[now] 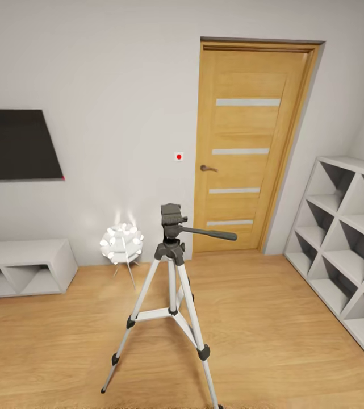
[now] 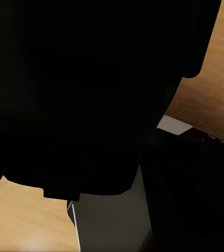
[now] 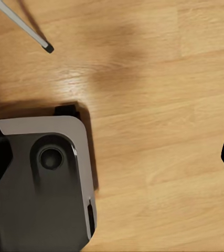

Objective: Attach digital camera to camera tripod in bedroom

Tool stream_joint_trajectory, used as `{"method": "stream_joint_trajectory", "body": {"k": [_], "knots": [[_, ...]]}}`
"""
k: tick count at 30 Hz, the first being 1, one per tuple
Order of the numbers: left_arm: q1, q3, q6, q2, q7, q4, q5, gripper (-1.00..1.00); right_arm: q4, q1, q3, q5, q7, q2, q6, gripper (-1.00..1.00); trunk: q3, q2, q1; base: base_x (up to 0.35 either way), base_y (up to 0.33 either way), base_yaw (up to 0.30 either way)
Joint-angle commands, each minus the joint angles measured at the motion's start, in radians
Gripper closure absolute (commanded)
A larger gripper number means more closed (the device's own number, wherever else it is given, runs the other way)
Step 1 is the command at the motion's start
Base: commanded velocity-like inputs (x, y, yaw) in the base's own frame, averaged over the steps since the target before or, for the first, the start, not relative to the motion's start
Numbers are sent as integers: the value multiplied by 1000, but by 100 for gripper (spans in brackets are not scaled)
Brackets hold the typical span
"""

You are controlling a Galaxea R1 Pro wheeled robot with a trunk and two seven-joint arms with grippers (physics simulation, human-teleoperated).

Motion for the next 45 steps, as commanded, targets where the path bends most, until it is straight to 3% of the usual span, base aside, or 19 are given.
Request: {"method": "stream_joint_trajectory", "body": {"k": [1, 45], "knots": [[-1, -9, -1, 0, 2, -1, 6, 100, 3, -2, -4, -4, 3, 0, -7, -100, -4, -2, 1, 0, 0, 0], [-1, -9, -1, 0, 2, -1, 6, 100, 3, -2, -1, -3, 3, 1, -7, -100, -74, -2, 1, 0, 0, 0]]}}
